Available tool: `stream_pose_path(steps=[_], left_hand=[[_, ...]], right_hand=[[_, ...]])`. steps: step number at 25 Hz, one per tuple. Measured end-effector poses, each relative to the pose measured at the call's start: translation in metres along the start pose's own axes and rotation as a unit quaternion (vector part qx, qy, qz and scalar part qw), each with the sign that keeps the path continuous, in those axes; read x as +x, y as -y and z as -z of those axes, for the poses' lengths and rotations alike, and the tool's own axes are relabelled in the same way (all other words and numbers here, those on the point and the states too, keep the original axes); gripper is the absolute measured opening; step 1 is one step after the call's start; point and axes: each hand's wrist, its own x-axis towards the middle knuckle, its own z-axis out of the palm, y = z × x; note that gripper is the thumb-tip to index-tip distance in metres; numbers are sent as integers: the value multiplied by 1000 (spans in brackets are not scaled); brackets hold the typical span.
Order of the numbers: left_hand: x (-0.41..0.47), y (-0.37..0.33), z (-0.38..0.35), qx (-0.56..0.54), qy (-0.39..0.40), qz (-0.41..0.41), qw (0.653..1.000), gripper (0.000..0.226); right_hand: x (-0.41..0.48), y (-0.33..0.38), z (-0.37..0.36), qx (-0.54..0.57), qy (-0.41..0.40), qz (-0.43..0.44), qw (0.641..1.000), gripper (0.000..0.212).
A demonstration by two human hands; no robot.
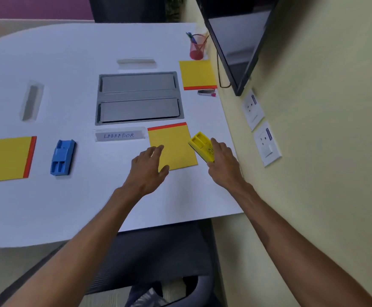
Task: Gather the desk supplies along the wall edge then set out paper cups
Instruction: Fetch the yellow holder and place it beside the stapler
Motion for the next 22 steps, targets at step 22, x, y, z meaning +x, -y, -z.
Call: stream_pose_path(steps=[22], left_hand=[[211, 30, -121, 85, -13, 40, 995, 71]], right_hand=[[253, -73, -54, -161, -11, 86, 983, 81]])
